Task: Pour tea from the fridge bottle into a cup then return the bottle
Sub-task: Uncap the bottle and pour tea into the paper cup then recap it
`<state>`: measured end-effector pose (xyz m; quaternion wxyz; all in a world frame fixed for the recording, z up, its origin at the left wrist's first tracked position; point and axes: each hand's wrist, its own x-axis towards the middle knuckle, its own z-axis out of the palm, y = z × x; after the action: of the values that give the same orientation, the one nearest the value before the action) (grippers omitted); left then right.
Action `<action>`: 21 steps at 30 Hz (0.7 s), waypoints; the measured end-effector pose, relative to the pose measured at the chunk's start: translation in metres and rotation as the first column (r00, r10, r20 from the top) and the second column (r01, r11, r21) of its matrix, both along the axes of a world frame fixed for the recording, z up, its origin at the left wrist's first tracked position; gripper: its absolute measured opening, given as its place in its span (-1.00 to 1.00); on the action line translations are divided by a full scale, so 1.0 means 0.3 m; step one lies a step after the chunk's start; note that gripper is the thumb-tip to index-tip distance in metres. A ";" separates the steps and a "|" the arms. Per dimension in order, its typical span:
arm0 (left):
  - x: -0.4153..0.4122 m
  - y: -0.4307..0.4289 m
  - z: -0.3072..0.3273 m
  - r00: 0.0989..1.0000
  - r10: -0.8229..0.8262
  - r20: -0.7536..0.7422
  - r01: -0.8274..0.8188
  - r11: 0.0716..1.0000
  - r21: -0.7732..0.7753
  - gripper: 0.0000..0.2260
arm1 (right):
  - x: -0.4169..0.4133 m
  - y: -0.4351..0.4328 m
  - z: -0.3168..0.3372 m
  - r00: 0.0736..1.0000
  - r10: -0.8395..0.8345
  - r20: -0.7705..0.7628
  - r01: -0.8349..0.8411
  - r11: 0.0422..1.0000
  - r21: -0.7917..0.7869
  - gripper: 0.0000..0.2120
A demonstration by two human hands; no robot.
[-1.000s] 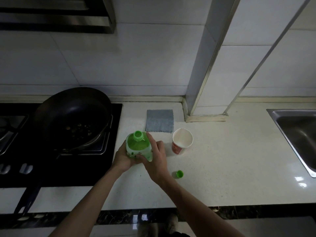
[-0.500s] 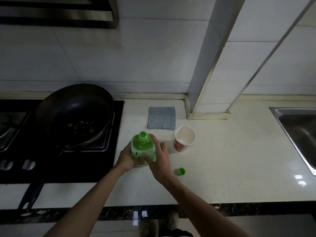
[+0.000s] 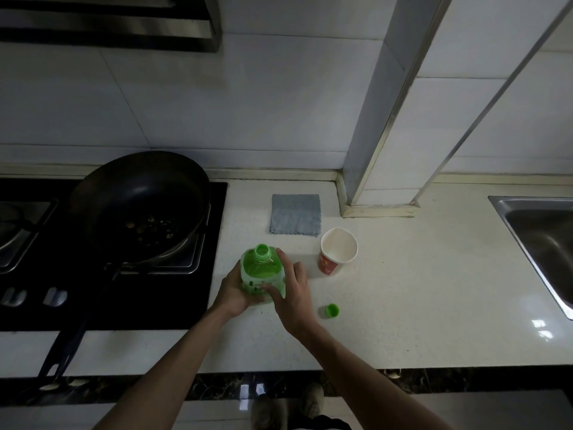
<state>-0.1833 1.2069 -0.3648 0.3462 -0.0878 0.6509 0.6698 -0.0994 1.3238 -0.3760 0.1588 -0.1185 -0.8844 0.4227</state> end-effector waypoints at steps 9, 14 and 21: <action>-0.005 -0.041 -0.045 0.924 -0.272 -0.268 0.198 0.942 -0.273 -0.45 | 0.010 0.036 -0.014 0.997 0.063 0.035 -0.063 0.998 0.018 -0.25; -0.013 -0.046 -0.055 0.891 -0.334 -0.308 0.229 0.916 -0.329 -0.29 | 0.109 0.190 -0.077 0.987 0.064 0.146 -0.084 0.988 0.133 -0.38; -0.006 -0.067 -0.059 0.857 -0.356 -0.372 0.264 0.924 -0.277 -0.07 | 0.205 0.315 -0.146 0.817 -0.159 0.554 -0.014 0.955 0.295 -0.42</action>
<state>-0.1850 1.1868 -0.3826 0.2920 0.1262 0.7838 0.5334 -0.0379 1.4183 -0.4197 -0.0821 -0.2495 -0.9373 0.2292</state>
